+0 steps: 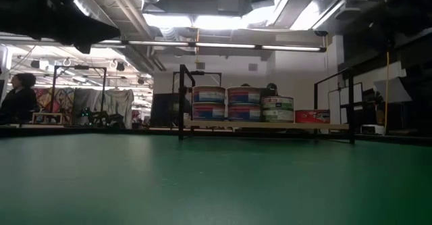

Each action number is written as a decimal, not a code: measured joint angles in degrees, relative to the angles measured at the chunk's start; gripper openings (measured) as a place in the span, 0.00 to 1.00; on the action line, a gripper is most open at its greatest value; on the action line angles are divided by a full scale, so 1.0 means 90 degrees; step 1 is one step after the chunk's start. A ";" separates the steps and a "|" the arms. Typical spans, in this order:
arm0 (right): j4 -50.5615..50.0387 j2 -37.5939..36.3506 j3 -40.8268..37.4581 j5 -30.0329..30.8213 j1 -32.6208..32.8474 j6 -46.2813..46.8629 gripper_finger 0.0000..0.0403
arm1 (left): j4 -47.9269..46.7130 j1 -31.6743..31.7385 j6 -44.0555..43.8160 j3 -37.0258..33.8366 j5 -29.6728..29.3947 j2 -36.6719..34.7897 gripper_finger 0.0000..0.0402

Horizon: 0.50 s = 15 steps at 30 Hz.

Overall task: Stack canned seafood by type on shelf
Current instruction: Return to Home Position

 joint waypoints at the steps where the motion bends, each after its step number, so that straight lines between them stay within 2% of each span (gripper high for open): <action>1: -0.0019 -0.0202 -0.0083 0.0001 0.0000 -0.0012 0.78 | -0.0059 0.0000 0.0051 -0.0036 0.0001 -0.0089 0.01; 9: -0.0103 -0.1394 -0.0643 0.0012 0.0000 -0.0208 0.78 | -0.0328 0.0000 0.0209 -0.0383 -0.0025 -0.0852 0.01; 15: 0.0011 -0.1485 -0.1041 0.0018 -0.0002 -0.0317 0.78 | -0.0985 0.0000 -0.0043 -0.0402 -0.0048 -0.1362 0.01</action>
